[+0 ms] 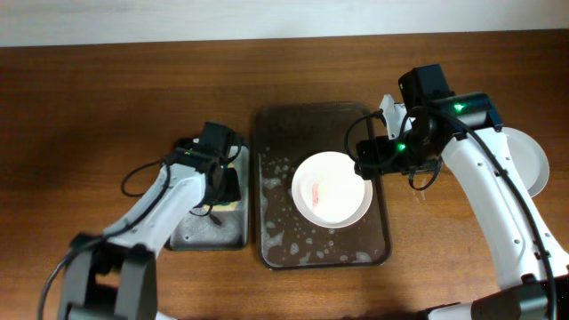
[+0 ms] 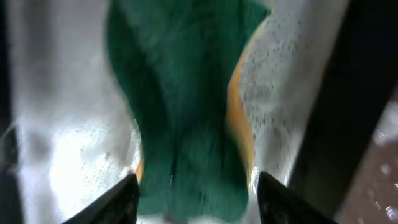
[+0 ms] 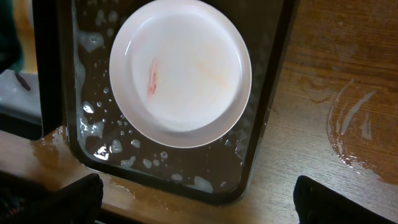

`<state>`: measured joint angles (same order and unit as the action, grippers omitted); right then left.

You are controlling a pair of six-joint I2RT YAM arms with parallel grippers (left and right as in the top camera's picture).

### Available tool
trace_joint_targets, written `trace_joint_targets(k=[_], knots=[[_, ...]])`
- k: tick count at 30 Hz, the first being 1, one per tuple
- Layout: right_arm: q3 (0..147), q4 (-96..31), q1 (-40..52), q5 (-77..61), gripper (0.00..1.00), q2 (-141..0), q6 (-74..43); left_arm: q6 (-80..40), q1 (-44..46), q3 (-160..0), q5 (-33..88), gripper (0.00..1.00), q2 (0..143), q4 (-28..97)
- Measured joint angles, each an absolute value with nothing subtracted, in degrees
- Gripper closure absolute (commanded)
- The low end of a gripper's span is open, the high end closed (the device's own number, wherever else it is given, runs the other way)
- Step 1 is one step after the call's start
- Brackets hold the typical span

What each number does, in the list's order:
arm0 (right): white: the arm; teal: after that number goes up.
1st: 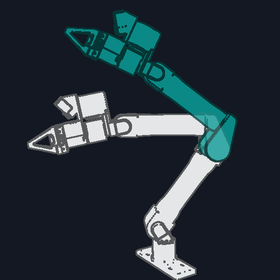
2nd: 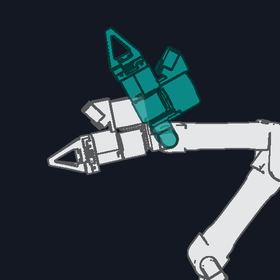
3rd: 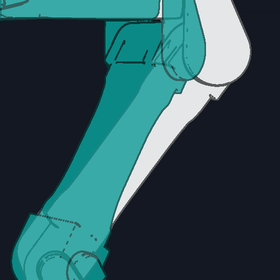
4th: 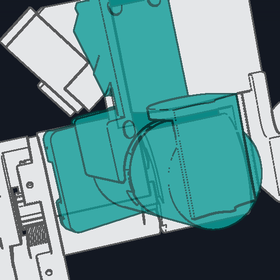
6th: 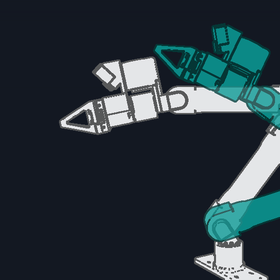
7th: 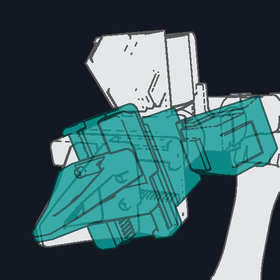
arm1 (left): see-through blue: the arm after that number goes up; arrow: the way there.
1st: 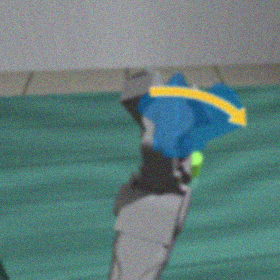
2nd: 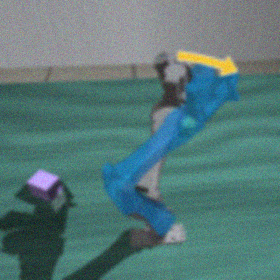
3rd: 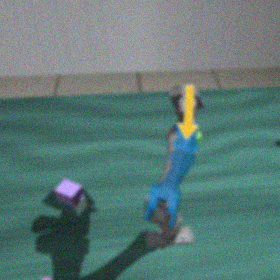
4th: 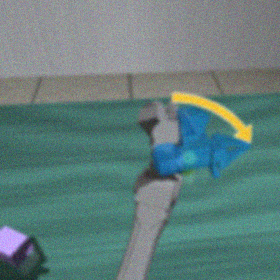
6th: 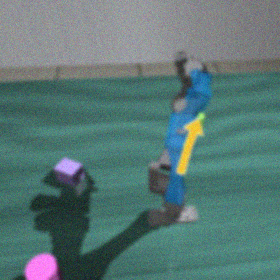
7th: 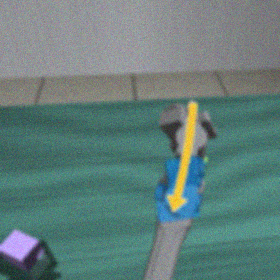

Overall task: Clean dirty plates on tray and stack at the side
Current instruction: 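Grasp the sponge with the left gripper and lift it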

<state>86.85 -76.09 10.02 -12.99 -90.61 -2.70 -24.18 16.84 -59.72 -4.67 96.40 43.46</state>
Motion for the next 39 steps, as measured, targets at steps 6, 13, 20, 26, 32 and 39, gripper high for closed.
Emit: trace_joint_targets(k=[6, 13, 20, 26, 32, 39], knots=[[86.83, -76.14, 10.02, -12.99, 0.01, -90.61, -2.72, -22.17, 16.8, -60.07, -4.93, 1.0, 101.67, 40.66], [86.83, -76.31, 10.02, -13.02, 0.01, -90.61, -2.74, -21.63, 16.8, -67.7, -4.91, 0.38, 102.87, 53.36], [86.83, -76.31, 10.02, -12.99, 0.01, -90.61, -2.7, -21.19, 16.27, -72.1, -11.49, 0.36, 103.04, 50.06], [86.83, -76.31, 10.02, -13.02, 0.01, -90.61, -2.7, -21.43, 14.59, -67.72, -11.46, 1.0, 107.83, 43.29], [86.83, -76.38, 10.02, -12.99, 0.01, -90.61, -2.72, -21.39, 14.35, -70.15, -10.33, 0.58, 108.57, 46.98], [86.83, -76.95, 10.02, -12.99, 0.01, -90.61, -2.7, -20.95, 14.28, -79.46, -8.14, 0.44, 108.88, 59.77]])
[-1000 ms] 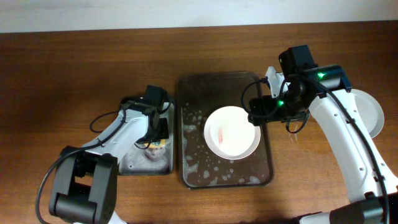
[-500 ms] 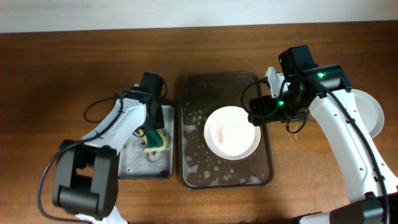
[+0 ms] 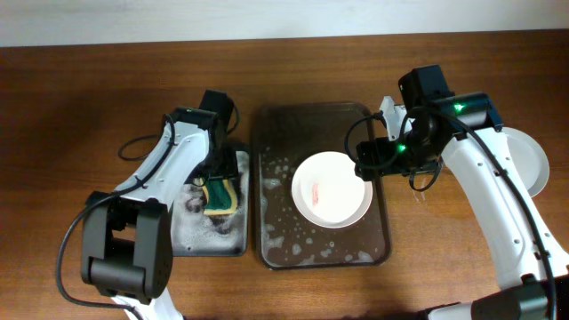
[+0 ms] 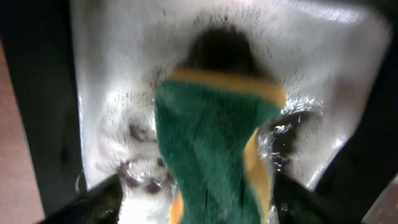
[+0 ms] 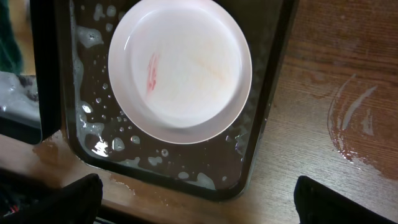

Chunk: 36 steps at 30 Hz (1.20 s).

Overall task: Clean dirty plates on tray and stack at the side
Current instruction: 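Grasp the sponge with the left gripper and lift it, then scrub the pink plate with the sponge in the left gripper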

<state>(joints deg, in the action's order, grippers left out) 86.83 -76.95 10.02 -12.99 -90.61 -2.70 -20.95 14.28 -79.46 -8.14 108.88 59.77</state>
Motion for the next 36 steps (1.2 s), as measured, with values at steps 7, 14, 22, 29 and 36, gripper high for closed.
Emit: trace_joint_targets(k=[7, 14, 22, 29, 36], knots=[[86.83, -76.97, 10.02, -13.02, 0.01, -90.61, -2.7, -22.46, 14.28, -74.13, -6.15, 0.81, 108.86, 54.35], [86.83, -76.47, 10.02, -12.99, 0.34, -90.63, -2.5, -23.53, 14.37, -66.43, -5.34, 1.0, 106.83, 45.87], [82.3, -68.62, 9.89, -12.73, 0.6, -95.55, -5.1, -21.98, 14.37, -83.77, -4.45, 1.0, 107.02, 66.59], [73.01, -57.47, 6.79, -11.84, 0.65, -102.74, -5.8, -19.86, 15.66, -92.14, 0.86, 1.0, 102.45, 70.61], [68.97, -51.81, 6.61, -11.94, 0.96, -108.44, -5.54, -16.8, 23.24, -92.16, 4.08, 1.0, 102.37, 66.54]])
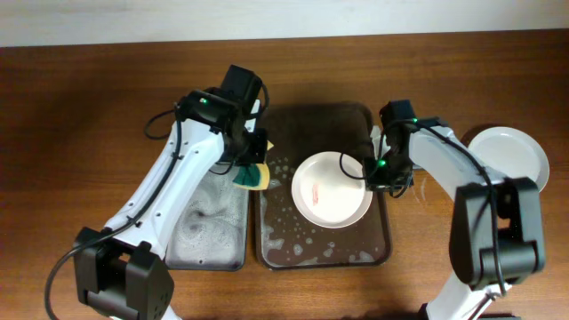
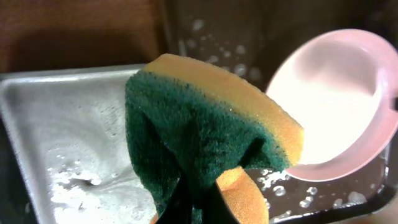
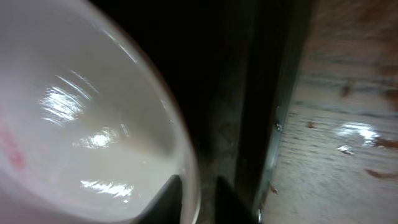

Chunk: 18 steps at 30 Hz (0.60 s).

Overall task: Clean dirty plates on tray and stack at the side
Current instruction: 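Scrub the pink plate with the sponge in the left gripper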

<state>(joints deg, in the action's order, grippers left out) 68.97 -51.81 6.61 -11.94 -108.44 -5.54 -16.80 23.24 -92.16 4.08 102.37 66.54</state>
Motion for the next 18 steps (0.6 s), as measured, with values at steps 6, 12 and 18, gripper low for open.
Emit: trace_joint_targets(k=[6, 12, 18], knots=[[68.6, -49.69, 6.61, -13.61, 0.96, -109.69, -7.53, -19.42, 26.35, -92.12, 4.34, 1.0, 102.39, 63.31], [68.6, -49.3, 6.63, -14.13, 0.96, -109.69, -10.28, -28.14, 34.52, -87.24, 5.54, 1.0, 104.25, 49.84], [68.6, -49.71, 6.63, -14.31, 0.96, -109.69, -10.55, -33.15, 40.53, -86.0, 13.58, 1.0, 118.61, 39.94]])
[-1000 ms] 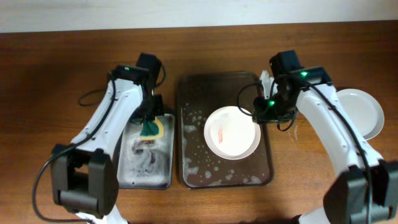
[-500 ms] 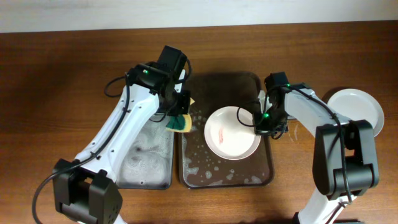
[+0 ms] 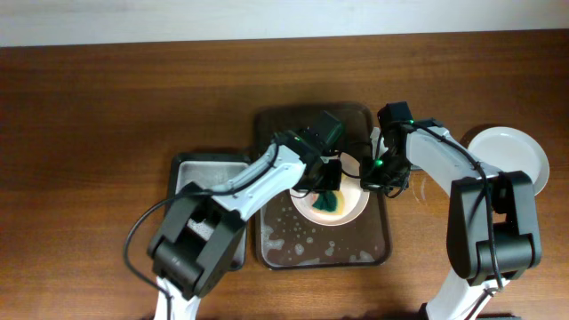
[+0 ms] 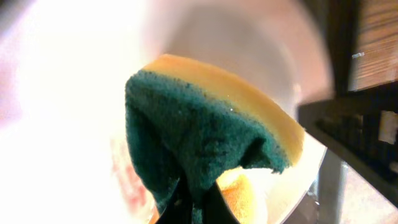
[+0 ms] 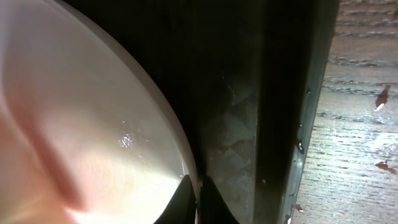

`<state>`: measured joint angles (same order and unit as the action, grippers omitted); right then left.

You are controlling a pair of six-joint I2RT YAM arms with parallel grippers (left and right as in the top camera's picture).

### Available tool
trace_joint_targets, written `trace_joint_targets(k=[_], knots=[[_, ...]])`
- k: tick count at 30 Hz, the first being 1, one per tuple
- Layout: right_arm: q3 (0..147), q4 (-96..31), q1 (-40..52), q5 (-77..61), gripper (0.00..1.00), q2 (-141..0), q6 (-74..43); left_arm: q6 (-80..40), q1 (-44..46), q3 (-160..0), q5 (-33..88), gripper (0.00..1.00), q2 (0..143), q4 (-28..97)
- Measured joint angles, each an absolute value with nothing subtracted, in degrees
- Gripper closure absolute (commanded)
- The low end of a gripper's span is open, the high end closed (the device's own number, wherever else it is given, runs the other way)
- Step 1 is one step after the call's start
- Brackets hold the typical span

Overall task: Clean dirty plates on tray and stack at the side
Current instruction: 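Scrub the pink plate with the sponge in the left gripper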

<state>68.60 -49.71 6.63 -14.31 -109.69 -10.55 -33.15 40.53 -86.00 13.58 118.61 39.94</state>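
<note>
The white dirty plate [image 3: 348, 210] lies in the dark tray [image 3: 281, 240], with a red smear [image 4: 130, 186] on its inside. My left gripper [image 3: 326, 188] is shut on the green-and-yellow sponge [image 3: 328, 202], which is held down against the inside of the plate. The same sponge [image 4: 205, 130] fills the left wrist view. My right gripper [image 3: 367, 174] is shut on the plate's right rim [image 5: 186, 155], one finger on each side of the edge.
A clean white plate [image 3: 512, 156] sits on the table at the far right. A grey soapy-water pan [image 3: 191, 173] stands left of the tray. Soap suds [image 3: 293, 238] lie on the tray floor. The tray's right wall [image 5: 298, 124] runs close beside my right gripper.
My left gripper has carried the sponge from above the gap between pan and tray to the inside of the plate. My right gripper has shut on the plate's right rim.
First my left gripper was down in the soapy pan at the sponge while my right hovered open high over the plate. Then the sponge was lifted in the pan. Later my right gripper was down at the plate's rim, the sponge beside the tray. Now sponge meets plate.
</note>
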Motion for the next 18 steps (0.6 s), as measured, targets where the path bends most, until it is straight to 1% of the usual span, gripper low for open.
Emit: trace_joint_targets(k=[3, 5, 7, 9, 12, 13, 15, 18], knots=[[68.6, -49.84, 6.63, -14.31, 0.96, -109.69, -10.55, -35.7, 40.53, -86.04, 16.51, 1.0, 121.12, 37.82], [68.6, -49.87, 6.63, -14.31, 0.96, -109.69, -10.57, -36.36, 40.14, -86.8, 16.53, 1.0, 121.86, 39.44], [68.6, -50.17, 6.63, -14.52, 0.96, -109.69, -10.59, -36.58, 40.1, -88.12, 12.43, 1.0, 121.89, 44.84], [68.6, -50.3, 6.79, -14.52, 0.96, -109.69, -10.63, -36.91, 39.83, -89.38, 3.57, 1.0, 121.89, 52.58], [68.6, -50.09, 7.42, -16.93, 0.96, -109.73, -10.74, -37.12, 39.51, -91.02, -5.17, 1.0, 122.06, 58.35], [68.6, -49.93, 7.99, -18.02, 0.96, -109.73, -10.79, -37.12, 39.35, -91.57, -8.03, 1.0, 122.43, 58.96], [68.6, -49.78, 8.08, -18.35, 0.96, -109.73, -10.98, -37.1, 39.27, -91.68, -8.88, 1.0, 122.61, 57.8], [68.6, -49.84, 7.55, -16.8, 0.96, -109.73, -11.75, -37.08, 38.33, -91.55, -4.4, 1.0, 122.89, 51.33]])
